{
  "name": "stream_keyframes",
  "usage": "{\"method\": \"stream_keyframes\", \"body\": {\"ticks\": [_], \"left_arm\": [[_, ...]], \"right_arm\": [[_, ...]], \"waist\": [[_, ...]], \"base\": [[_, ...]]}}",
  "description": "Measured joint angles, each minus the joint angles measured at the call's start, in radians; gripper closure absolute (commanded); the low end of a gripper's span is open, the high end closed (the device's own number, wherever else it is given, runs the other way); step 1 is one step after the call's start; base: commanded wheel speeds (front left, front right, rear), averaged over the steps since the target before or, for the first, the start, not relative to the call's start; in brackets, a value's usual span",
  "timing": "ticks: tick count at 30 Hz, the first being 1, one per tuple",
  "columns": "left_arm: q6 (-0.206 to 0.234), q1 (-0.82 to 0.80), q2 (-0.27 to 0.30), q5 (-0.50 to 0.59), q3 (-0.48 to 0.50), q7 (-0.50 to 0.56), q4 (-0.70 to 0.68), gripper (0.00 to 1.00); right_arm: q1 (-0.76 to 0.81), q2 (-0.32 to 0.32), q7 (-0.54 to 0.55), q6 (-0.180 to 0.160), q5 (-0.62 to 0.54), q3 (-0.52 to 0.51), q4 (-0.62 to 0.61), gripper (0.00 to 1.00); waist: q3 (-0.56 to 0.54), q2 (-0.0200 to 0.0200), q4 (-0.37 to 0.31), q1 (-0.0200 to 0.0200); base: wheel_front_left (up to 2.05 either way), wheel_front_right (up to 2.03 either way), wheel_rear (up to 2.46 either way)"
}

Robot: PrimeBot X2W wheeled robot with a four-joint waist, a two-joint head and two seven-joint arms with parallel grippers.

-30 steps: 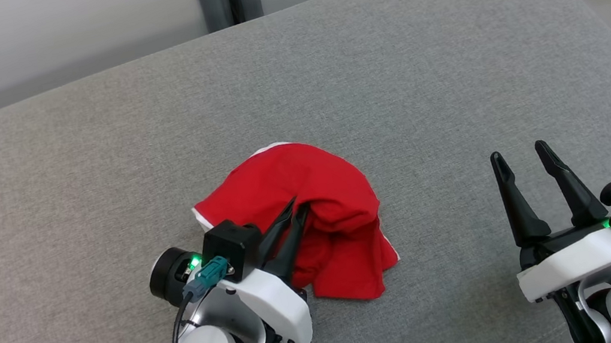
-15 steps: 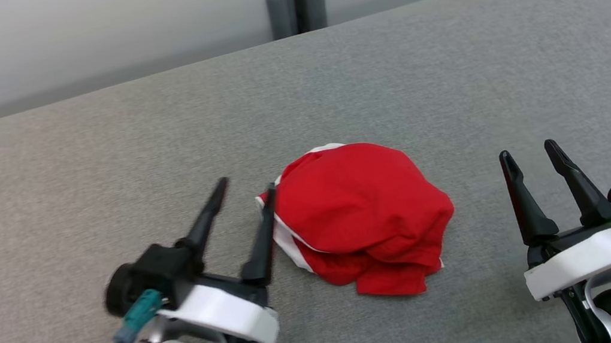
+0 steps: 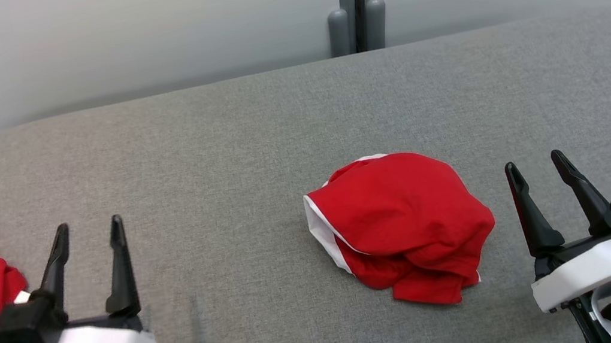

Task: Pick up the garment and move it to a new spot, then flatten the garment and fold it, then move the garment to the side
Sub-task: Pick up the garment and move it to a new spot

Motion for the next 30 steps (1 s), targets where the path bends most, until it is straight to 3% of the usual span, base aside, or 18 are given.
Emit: {"method": "stream_keyframes", "body": {"ticks": [12, 30], "left_arm": [[0.018, 0.146, 0.073, 0.01, 0.026, -0.004, -0.05, 0.0], [0.013, 0.21, 0.091, -0.001, -0.008, 0.035, -0.103, 0.0]], "right_arm": [[0.074, 0.0, 0.029, 0.0, -0.061, -0.012, -0.039, 0.0], [0.194, 0.0, 0.074, 0.0, -0.069, -0.058, -0.112, 0.0]], "waist": [[-0.088, 0.0, 0.022, 0.0], [-0.16, 0.0, 0.03, 0.0]], "base": [[0.0, 0.0, 0.0], [0.0, 0.0, 0.0]]}}
